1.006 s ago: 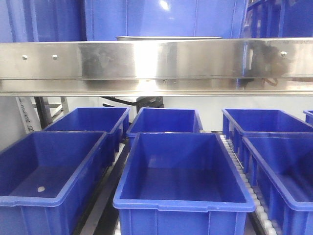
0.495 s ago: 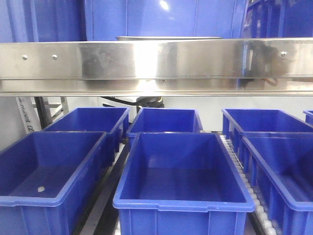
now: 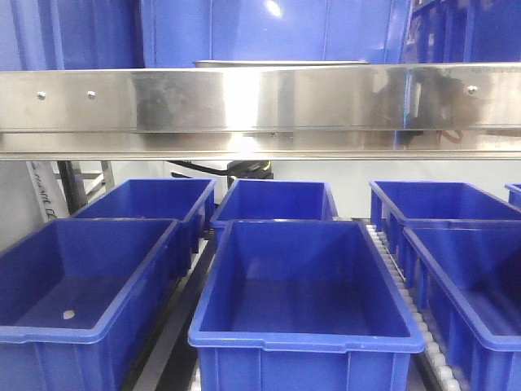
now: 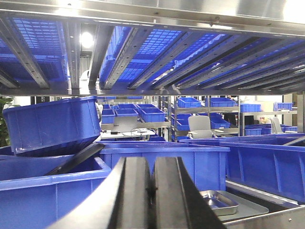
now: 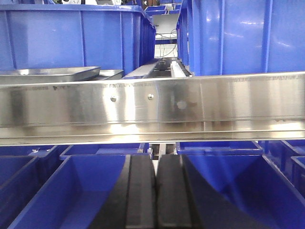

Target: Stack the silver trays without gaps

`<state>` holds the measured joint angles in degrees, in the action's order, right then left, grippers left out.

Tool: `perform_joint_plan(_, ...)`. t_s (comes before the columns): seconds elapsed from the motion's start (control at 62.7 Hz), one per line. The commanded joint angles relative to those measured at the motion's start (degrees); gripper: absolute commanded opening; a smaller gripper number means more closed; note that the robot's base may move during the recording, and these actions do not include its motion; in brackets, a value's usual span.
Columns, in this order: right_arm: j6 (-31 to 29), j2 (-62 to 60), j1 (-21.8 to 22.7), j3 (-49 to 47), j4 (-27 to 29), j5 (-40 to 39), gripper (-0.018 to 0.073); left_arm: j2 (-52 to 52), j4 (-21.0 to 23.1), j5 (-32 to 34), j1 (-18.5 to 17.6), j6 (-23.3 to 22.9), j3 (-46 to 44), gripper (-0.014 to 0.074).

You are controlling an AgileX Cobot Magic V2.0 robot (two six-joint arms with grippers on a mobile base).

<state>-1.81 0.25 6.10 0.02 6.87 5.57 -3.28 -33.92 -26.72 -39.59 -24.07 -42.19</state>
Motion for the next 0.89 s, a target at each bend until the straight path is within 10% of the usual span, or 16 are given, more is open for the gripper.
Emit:
perform_joint_plan(0.0,-0.2,-0.3,-0.1,0.0,-0.5,-0.5,-0.0079,0.3,0.1,0.7,-0.1,-0.5,0.2,-0.0009)
perform_joint_plan(0.367,-0.2,-0.3,-0.1,0.0,-0.5,-0.5,-0.0079,0.3,2.5,0.7,3.3,-0.5,0.3,-0.0009)
perform_joint_plan(0.511,-0.2,-0.3,-0.1,0.0,-0.5,-0.5,-0.0079,0.3,10.4,1.6,13.5,2.7,0.8,-0.0009)
perform_joint_plan(0.718,-0.2,-0.3,-0.1,0.0,-0.5,-0.5,-0.0079,0.3,33.9,3.4,30.9,25.4,7.0,-0.0009)
perform_joint_plan(0.878,-0.2,-0.3,-0.1,0.0,-0.5,-0.5,-0.0079,0.3,42.9,5.4,41.4,26.9,16.3,-0.0009)
